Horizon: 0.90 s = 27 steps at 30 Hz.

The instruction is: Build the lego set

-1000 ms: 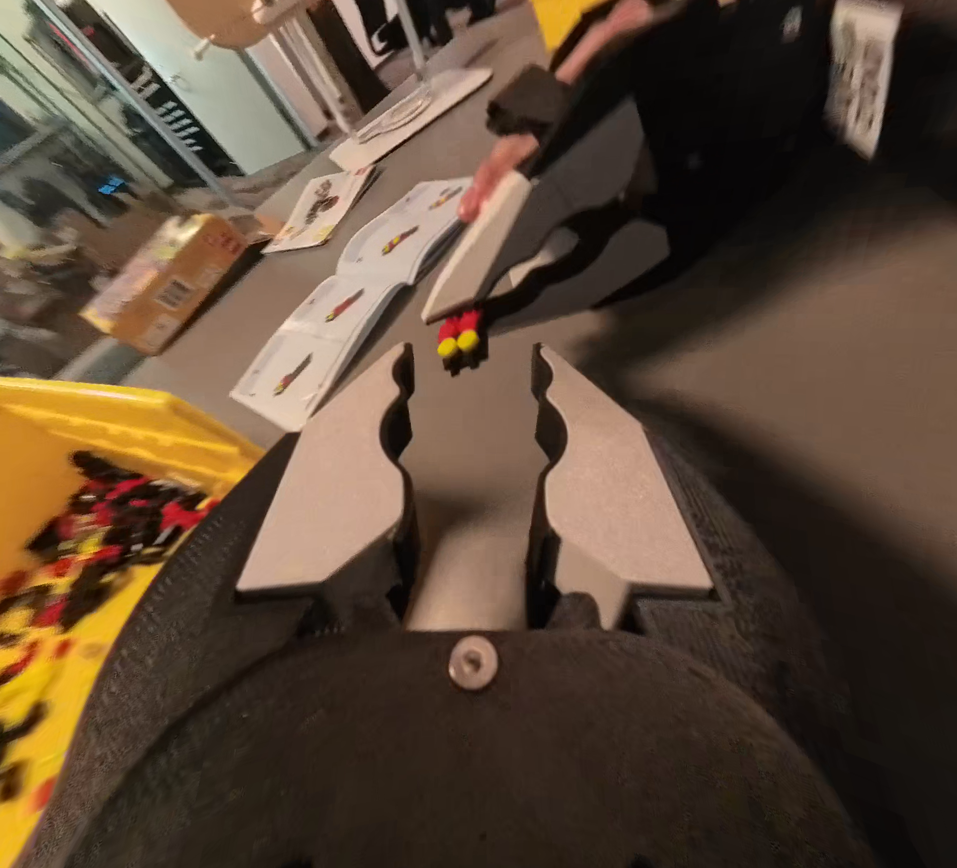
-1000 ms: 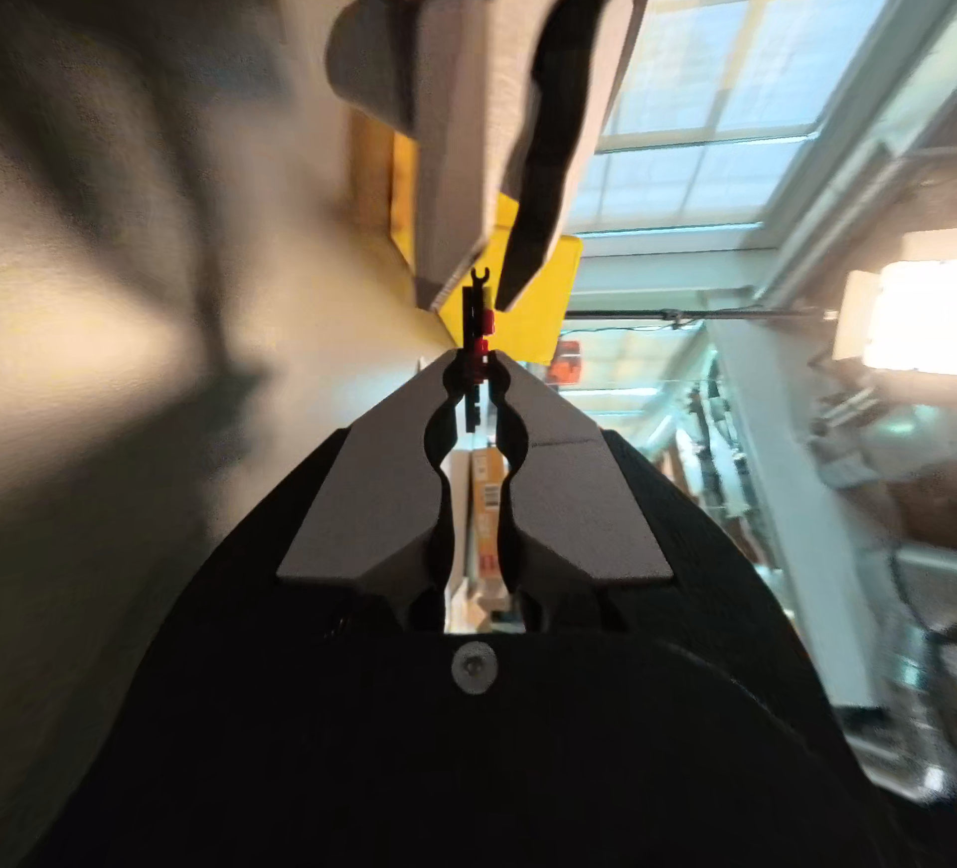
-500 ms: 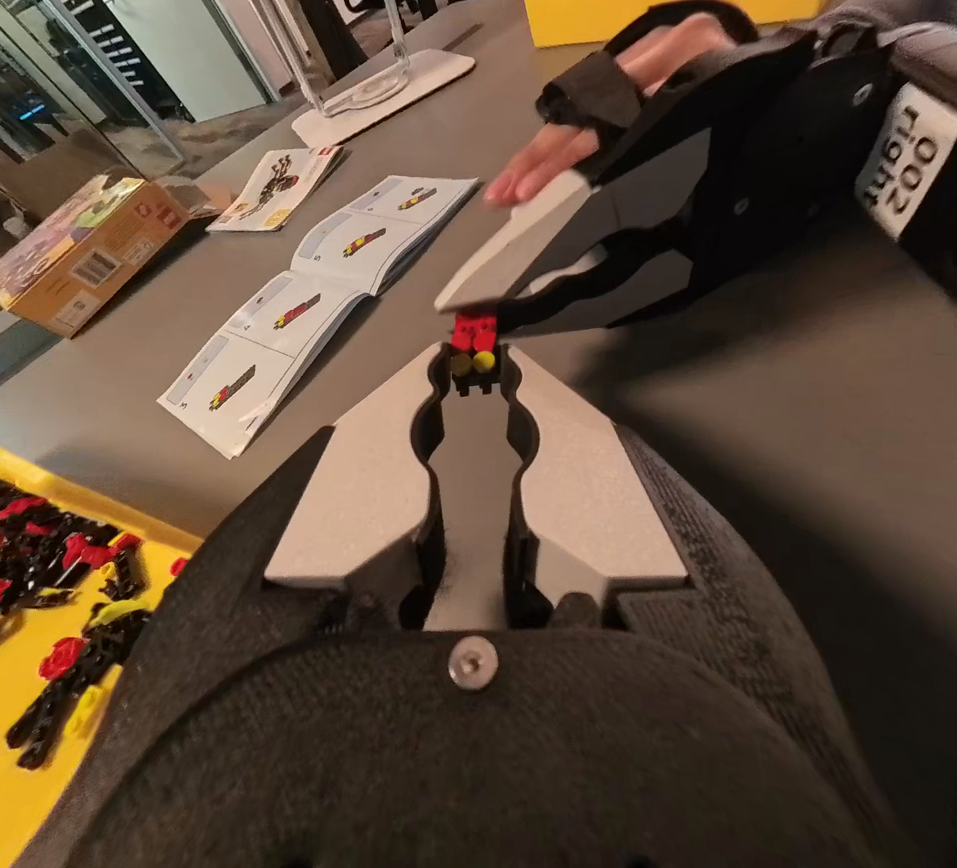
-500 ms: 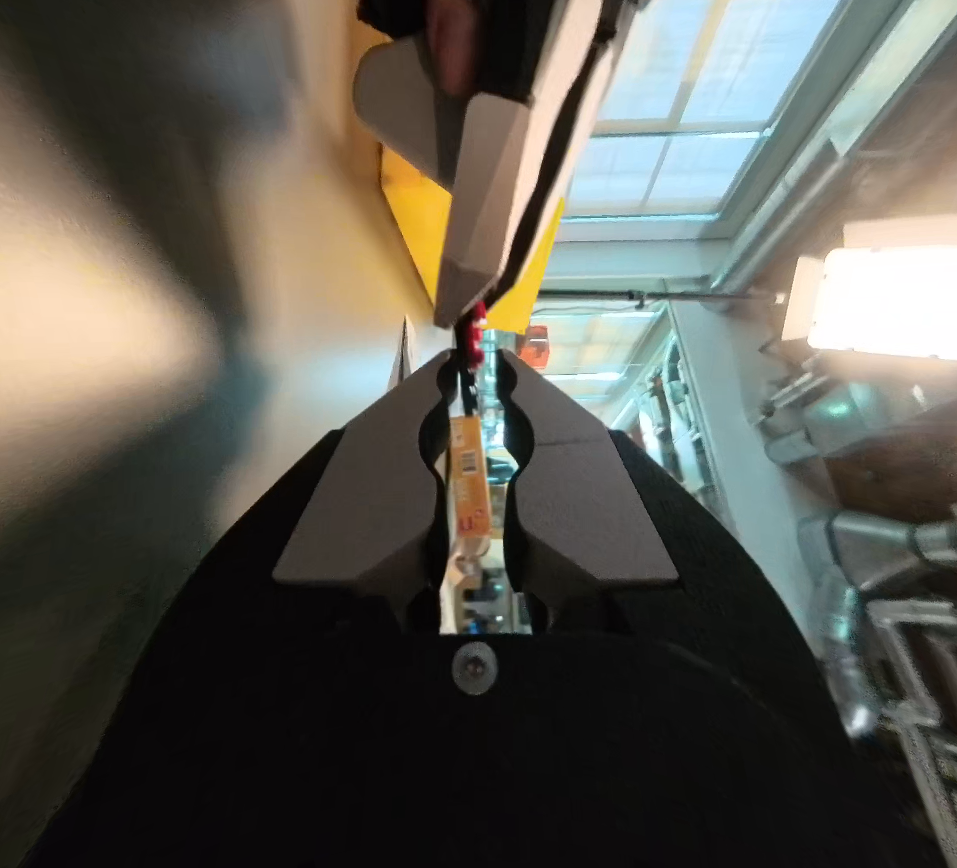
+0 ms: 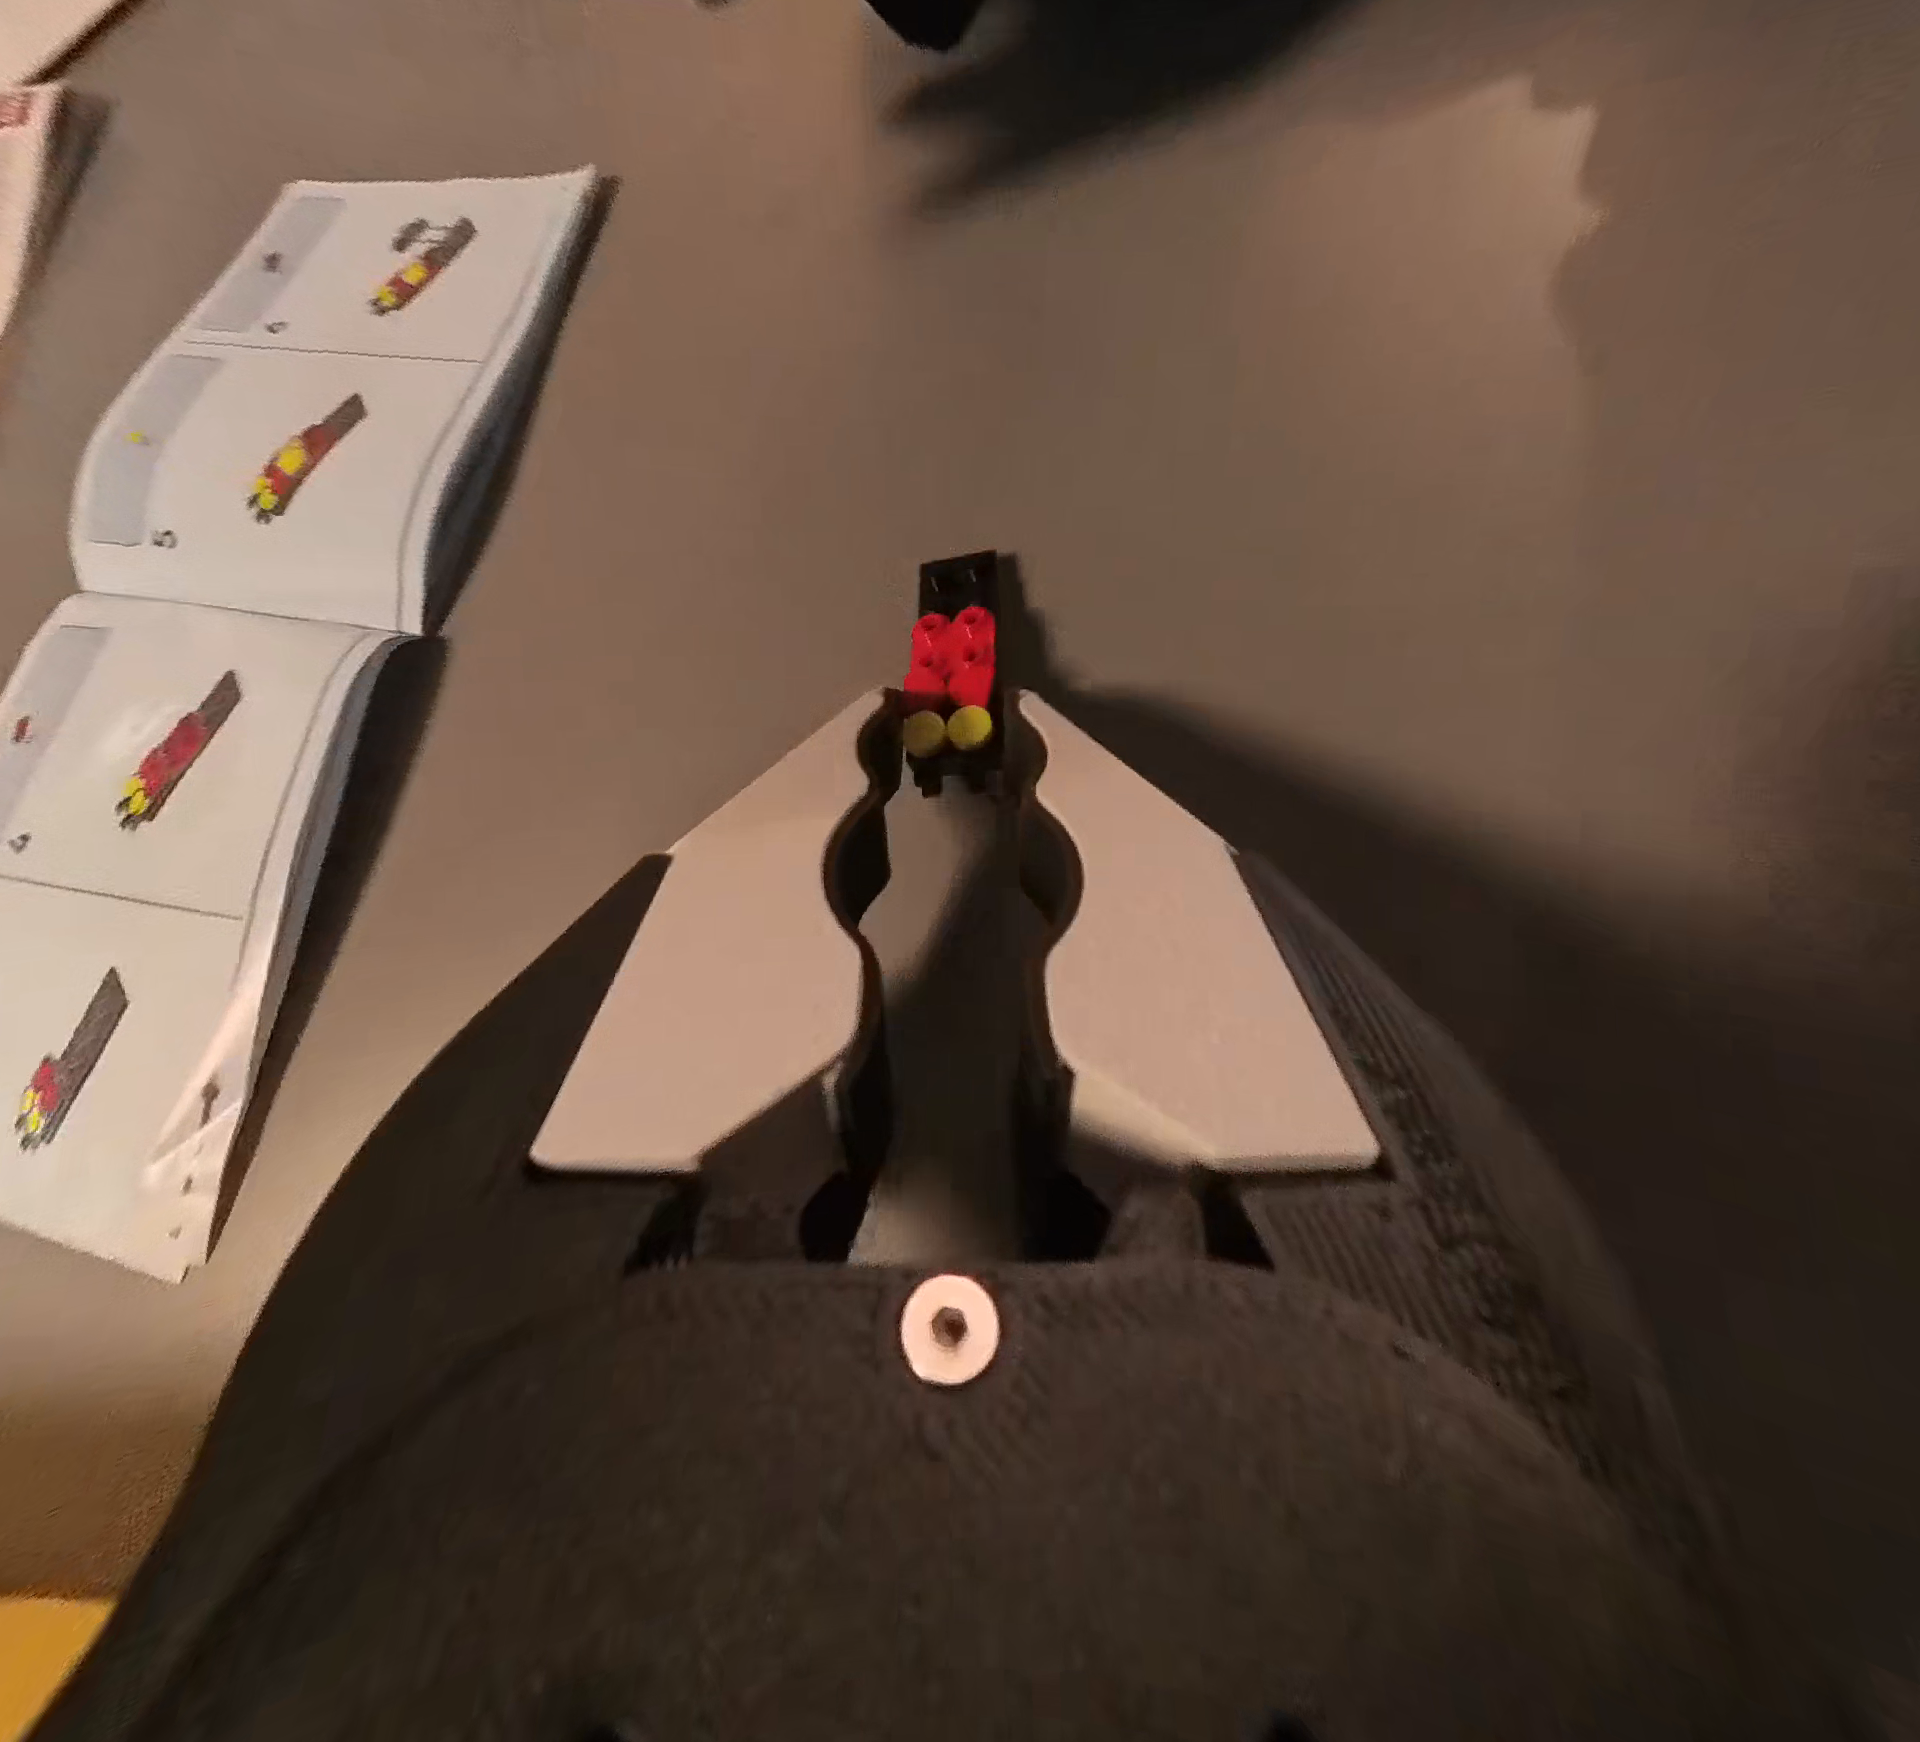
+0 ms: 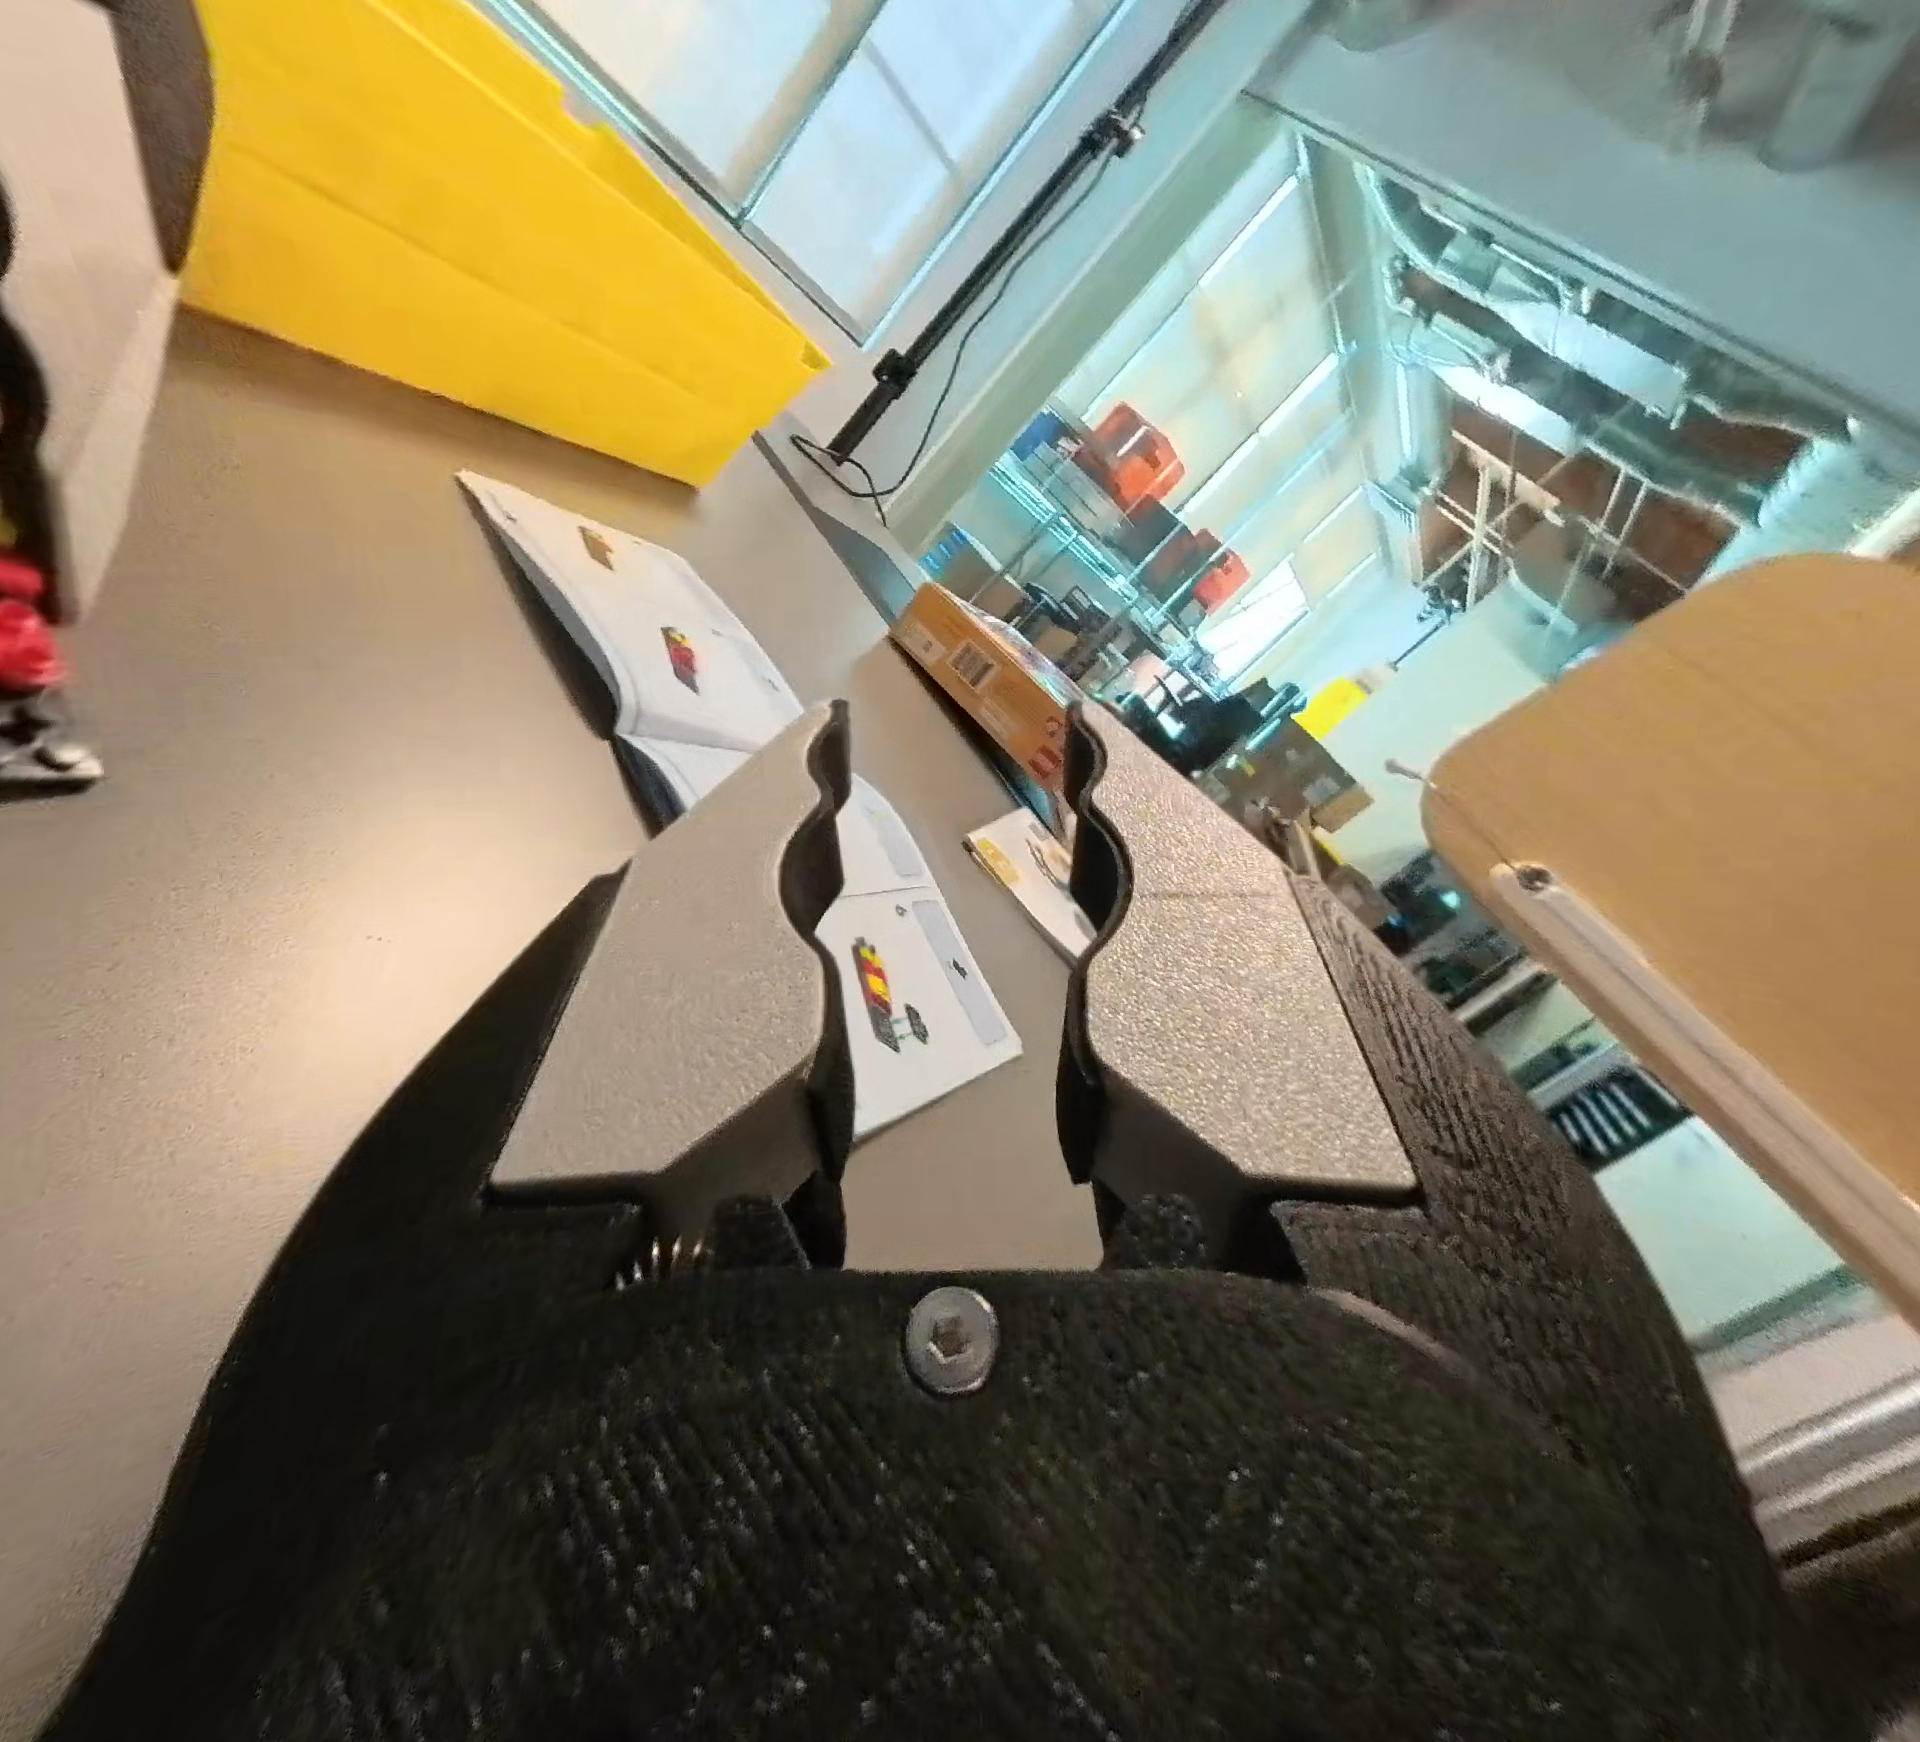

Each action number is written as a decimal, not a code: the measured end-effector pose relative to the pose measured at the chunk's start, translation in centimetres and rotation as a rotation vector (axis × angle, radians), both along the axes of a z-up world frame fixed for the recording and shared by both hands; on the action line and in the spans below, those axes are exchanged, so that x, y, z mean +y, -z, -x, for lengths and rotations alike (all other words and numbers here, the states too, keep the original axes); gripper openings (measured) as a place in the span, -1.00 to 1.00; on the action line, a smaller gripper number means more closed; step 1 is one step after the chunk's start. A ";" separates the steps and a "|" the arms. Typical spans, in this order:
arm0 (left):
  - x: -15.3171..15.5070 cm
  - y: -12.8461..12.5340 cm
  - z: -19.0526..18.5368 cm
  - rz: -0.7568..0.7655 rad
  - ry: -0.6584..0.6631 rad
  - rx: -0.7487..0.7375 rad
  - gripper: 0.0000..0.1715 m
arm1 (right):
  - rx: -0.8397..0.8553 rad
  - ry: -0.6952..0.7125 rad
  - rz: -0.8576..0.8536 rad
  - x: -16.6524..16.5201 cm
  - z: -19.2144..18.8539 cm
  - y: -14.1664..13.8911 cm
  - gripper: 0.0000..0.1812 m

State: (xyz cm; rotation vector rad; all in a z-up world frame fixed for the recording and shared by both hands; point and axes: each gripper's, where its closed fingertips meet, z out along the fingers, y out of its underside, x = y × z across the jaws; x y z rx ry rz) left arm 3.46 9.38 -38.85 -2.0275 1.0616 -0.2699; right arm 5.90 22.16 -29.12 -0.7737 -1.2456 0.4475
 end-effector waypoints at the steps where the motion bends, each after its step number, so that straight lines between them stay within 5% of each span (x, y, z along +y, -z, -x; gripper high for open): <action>1: 0.1 0.1 -0.1 0.003 0.002 0.003 -0.79 | 0.009 0.007 0.006 0.2 -0.1 -0.1 -0.58; 4: 0.1 0.1 -0.2 0.021 -0.017 -0.024 -0.74 | 0.015 0.016 0.018 0.5 -0.2 -0.2 -0.58; 7: -0.3 -0.6 -0.3 0.018 -0.047 -0.062 -0.42 | 0.033 0.032 0.022 0.9 -0.6 -0.4 -0.59; 13: -5.3 -6.9 1.0 -0.170 -0.133 -0.212 -0.36 | 0.055 0.109 0.016 2.3 -1.3 -0.8 -0.60; 19: -11.5 -13.6 11.1 -0.343 -0.411 -0.376 -0.39 | 0.198 0.238 0.096 5.0 -3.5 -2.6 -0.71; 22: -12.8 -14.8 18.0 -0.366 -0.600 -0.298 -0.47 | 0.216 0.307 0.137 6.6 -4.1 -2.6 -0.73; 27: -12.1 -14.7 23.1 -0.285 -0.600 -0.109 -0.69 | 0.221 0.371 0.145 7.5 -4.6 -2.5 -0.77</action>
